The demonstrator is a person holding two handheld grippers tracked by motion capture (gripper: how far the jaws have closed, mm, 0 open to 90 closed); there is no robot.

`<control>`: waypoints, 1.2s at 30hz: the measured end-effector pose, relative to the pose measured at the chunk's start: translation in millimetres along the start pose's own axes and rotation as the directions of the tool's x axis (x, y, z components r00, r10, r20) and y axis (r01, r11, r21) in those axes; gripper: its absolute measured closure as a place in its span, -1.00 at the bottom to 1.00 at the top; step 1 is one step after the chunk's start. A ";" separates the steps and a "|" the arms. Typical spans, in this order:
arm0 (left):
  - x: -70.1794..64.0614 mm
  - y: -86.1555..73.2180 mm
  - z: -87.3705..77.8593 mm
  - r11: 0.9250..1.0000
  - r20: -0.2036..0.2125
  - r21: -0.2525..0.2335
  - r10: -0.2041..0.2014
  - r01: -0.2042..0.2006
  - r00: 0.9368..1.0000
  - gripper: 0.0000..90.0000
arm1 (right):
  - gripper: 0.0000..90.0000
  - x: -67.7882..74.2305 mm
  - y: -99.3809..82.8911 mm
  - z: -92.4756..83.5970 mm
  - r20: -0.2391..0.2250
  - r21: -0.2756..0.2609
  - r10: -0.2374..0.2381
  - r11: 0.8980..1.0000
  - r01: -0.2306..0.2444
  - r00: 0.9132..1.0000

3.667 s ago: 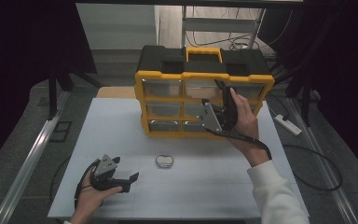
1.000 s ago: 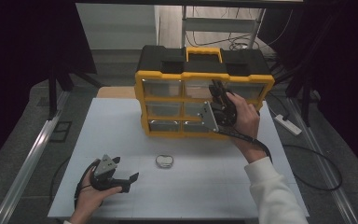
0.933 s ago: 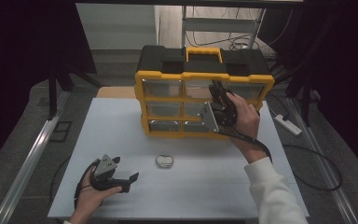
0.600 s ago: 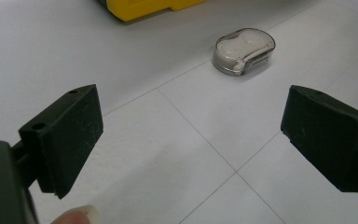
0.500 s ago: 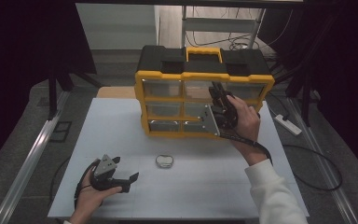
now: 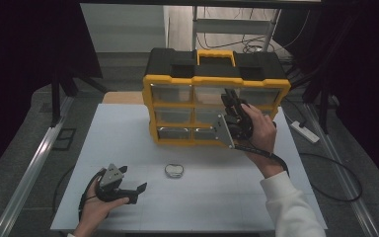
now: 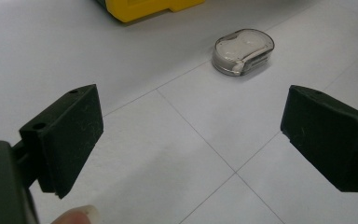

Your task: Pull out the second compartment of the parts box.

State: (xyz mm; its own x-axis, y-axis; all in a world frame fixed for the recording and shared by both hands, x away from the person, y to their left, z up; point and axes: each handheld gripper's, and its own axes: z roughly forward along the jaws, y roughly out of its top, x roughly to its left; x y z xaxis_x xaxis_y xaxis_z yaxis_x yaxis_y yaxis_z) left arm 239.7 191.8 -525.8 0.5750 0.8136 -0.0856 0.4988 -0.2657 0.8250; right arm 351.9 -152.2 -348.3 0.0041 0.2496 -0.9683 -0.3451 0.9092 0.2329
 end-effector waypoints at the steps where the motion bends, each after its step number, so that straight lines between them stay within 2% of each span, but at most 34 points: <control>1: 0.0 0.0 0.0 1.000 0.000 0.000 0.000 0.000 1.000 -0.85 | 0.62 -0.2 0.2 -0.8 -0.004 0.001 0.000 1.000 0.000 1.000; 7: -0.2 0.1 0.2 1.000 0.001 0.002 0.001 -0.001 1.000 -0.86 | 0.62 -0.1 0.6 -3.7 -0.001 -0.001 -0.004 1.000 0.004 1.000; 10: -0.1 0.0 0.2 1.000 0.001 0.004 -0.003 0.003 1.000 -0.85 | 0.61 0.5 0.3 -4.8 0.003 -0.007 0.013 1.000 -0.013 1.000; 36: -0.6 0.3 0.2 1.000 0.001 -0.001 -0.001 0.001 1.000 -0.86 | 0.61 0.9 1.1 -15.3 0.006 -0.023 0.010 1.000 -0.010 1.000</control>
State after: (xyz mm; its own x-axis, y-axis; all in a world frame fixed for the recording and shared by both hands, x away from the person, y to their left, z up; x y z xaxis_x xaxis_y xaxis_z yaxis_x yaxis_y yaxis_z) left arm 239.7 191.2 -525.6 0.5754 0.8132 -0.0869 0.4984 -0.2643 0.8257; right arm 337.2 -156.0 -350.3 0.0060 0.2610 -0.9653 -0.3663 0.8988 0.2407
